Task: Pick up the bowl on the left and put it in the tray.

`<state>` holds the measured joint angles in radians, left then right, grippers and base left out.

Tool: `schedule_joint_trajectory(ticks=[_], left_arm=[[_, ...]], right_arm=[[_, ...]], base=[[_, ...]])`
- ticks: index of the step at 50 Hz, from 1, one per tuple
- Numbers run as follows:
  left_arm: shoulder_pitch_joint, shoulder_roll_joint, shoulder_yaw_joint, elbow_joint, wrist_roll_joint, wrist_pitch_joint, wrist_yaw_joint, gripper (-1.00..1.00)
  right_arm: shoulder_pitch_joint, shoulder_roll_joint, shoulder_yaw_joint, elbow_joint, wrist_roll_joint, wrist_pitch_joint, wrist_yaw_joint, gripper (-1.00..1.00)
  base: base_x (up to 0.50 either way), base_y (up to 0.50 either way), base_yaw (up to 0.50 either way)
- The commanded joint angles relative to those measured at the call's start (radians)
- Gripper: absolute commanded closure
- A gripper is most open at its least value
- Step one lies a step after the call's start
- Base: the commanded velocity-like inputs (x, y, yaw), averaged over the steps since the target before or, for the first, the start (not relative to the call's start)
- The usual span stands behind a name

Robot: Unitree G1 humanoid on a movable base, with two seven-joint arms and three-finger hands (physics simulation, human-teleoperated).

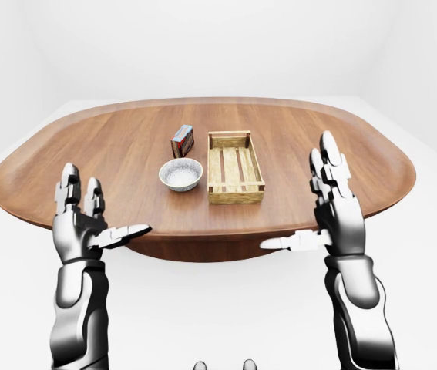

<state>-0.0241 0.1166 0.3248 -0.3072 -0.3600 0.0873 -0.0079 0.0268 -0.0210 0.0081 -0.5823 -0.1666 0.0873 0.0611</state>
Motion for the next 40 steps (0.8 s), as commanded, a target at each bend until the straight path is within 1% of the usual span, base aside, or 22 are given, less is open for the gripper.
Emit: schedule_joint_trajectory(ticks=[1, 2, 3, 5, 8, 10, 15, 40], left_arm=[[-0.007, 0.020, 0.044, 0.001, -0.045, 0.000, 0.002, -1.00], [-0.006, 0.020, 0.043, -0.001, -0.044, 0.000, 0.004, -1.00], [-0.005, 0.019, 0.043, -0.009, -0.047, 0.000, 0.007, -1.00], [-0.002, 0.019, 0.042, -0.015, -0.048, 0.000, 0.006, -1.00], [-0.003, 0.020, 0.046, -0.013, -0.049, 0.000, 0.007, -1.00], [-0.004, 0.023, 0.050, -0.015, -0.055, 0.000, 0.008, -1.00], [-0.004, 0.024, 0.048, -0.010, -0.051, 0.000, 0.004, -1.00], [0.012, 0.021, 0.068, -0.073, -0.063, 0.000, 0.007, -1.00]], right_arm=[[-0.018, -0.002, 0.031, -0.197, -0.069, 0.000, 0.035, -1.00], [-0.019, -0.001, 0.030, -0.199, -0.070, 0.000, 0.038, -1.00], [-0.016, -0.012, 0.047, -0.211, -0.093, 0.000, 0.043, -1.00], [-0.021, 0.001, 0.041, -0.228, -0.094, 0.000, 0.048, -1.00], [-0.020, 0.002, 0.041, -0.239, -0.094, 0.000, 0.055, -1.00], [-0.024, -0.011, 0.054, -0.249, -0.133, 0.000, 0.062, -1.00], [-0.025, 0.002, 0.049, -0.248, -0.135, 0.000, 0.082, -1.00], [-0.037, 0.007, 0.043, -0.212, -0.108, 0.000, 0.072, -1.00]], base=[[0.00, 0.00, 0.00], [0.00, 0.00, 0.00], [0.00, 0.00, 0.00], [0.00, 0.00, 0.00], [0.00, 0.00, 0.00], [0.00, 0.00, 0.00], [0.00, 0.04, 0.00], [0.00, 0.49, 0.00]])
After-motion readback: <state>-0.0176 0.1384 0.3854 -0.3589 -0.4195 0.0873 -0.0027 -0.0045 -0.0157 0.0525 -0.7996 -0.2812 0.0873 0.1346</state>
